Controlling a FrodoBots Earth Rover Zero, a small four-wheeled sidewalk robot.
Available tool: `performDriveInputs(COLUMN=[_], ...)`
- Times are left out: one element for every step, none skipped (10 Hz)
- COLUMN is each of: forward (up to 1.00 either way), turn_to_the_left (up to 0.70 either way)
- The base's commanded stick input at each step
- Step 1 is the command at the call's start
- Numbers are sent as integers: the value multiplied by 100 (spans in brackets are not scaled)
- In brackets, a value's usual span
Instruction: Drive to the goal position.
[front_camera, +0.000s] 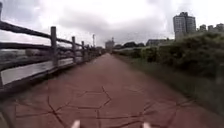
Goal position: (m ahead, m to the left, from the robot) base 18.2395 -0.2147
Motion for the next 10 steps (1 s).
performDriveInputs(forward=[85,85,85,85,85,85,85,85,85,85], turn_to_the_left=[10,10,10,-6,-22,-24,-24,-14,6,10])
